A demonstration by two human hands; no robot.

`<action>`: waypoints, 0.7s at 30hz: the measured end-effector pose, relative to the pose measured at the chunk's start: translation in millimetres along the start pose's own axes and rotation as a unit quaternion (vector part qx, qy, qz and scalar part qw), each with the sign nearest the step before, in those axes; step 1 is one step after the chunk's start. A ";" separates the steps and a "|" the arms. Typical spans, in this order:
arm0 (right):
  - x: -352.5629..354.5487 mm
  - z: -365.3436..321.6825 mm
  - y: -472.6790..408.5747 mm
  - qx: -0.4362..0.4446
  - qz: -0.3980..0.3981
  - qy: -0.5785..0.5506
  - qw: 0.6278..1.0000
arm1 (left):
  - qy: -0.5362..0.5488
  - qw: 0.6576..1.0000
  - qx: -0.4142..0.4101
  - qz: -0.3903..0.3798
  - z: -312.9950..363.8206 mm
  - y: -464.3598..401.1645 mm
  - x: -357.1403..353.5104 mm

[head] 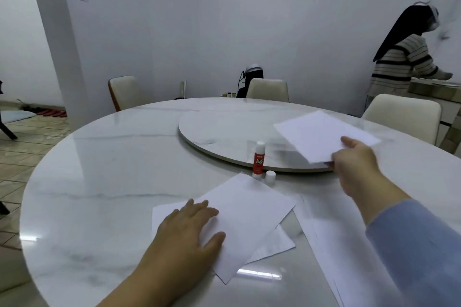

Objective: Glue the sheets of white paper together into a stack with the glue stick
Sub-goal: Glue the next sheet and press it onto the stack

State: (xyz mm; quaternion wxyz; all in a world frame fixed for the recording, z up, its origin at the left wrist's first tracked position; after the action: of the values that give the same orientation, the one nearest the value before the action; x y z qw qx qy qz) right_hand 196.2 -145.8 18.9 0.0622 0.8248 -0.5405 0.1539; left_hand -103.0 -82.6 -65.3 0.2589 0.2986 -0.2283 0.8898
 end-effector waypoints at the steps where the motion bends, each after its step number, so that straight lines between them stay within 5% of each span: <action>1: -7.1 8.3 -6.1 -0.014 0.013 0.025 1.000 | -0.019 1.000 -0.001 -0.010 -0.4 -0.5 -0.7; 4: -19.2 30.8 -19.8 -0.094 0.018 0.042 0.995 | -0.045 0.999 0.001 -0.017 -0.3 -1.1 -0.9; 8: -17.2 39.3 -21.1 -0.070 -0.023 0.190 0.979 | -0.047 0.999 -0.006 -0.013 -1.1 -1.2 1.7; 11: -8.6 25.6 -16.1 -0.071 0.025 0.241 0.968 | -0.057 0.998 -0.008 -0.022 -0.4 -2.1 0.8; 13: -13.4 15.3 -8.8 -0.007 0.024 0.248 0.968 | -0.066 0.998 -0.011 -0.018 -0.1 -2.5 -0.5; 16: -41.9 -2.8 11.1 0.110 -0.095 0.248 0.958 | -0.051 0.998 -0.015 0.042 -0.1 -1.4 1.4; 21: -92.8 -11.7 24.4 0.106 -0.115 0.351 0.923 | -0.078 0.990 -0.009 0.121 0.9 0.4 4.8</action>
State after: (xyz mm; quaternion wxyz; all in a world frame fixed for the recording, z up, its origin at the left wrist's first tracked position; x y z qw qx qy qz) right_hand 137.6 -71.6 -1.4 0.1777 0.7762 -0.3660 0.4816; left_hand -106.1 -81.8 -61.6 0.1331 0.3353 -0.2900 0.8864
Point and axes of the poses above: each hand's wrist, its own y-axis away from the middle knuckle, its own x-axis out of the back of the hand, z = x × y, the point moved 1 cm from there along -y, towards the middle knuckle, and after that the axes turned 15 degrees about y, right-handed, at the moved point
